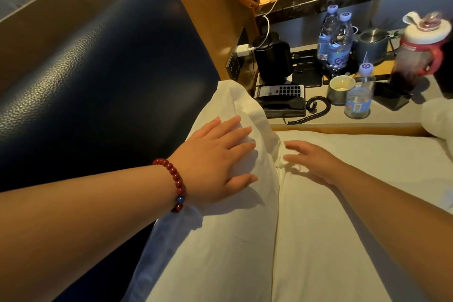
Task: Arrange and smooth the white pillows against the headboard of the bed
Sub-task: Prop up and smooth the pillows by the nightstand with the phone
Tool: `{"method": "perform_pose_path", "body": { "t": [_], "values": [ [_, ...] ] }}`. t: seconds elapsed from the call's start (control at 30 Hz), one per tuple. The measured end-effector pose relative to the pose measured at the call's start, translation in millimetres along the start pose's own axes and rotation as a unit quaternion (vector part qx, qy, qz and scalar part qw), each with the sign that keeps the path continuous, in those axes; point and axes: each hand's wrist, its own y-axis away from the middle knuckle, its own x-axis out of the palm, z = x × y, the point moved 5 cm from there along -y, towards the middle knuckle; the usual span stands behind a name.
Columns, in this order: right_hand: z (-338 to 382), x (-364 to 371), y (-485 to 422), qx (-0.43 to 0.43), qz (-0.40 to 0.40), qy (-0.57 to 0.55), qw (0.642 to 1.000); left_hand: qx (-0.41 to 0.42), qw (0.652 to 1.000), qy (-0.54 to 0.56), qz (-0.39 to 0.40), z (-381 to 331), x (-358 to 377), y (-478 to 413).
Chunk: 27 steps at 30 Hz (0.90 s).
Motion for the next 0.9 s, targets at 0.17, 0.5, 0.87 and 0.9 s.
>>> {"method": "perform_pose_path", "body": {
  "t": [0.17, 0.5, 0.87, 0.9],
  "values": [
    [6.9, 12.8, -6.0, -0.029, 0.001, 0.213, 0.977, 0.001, 1.000, -0.014, 0.004, 0.3, 0.9, -0.7],
    [-19.1, -28.8, -24.8, 0.039, -0.270, 0.005, 0.962, -0.002, 1.000, -0.009, 0.007, 0.9, 0.8, 0.3],
    [-17.3, -51.6, -14.8, 0.022, -0.312, 0.115, 0.943, 0.000, 1.000, -0.011, 0.009, 1.9, 3.7, -0.8],
    [-10.8, -49.0, -3.0, -0.004, -0.297, 0.161, 0.941, 0.001, 1.000, -0.019, 0.009, 1.9, 3.9, -1.4]
  ]
}}
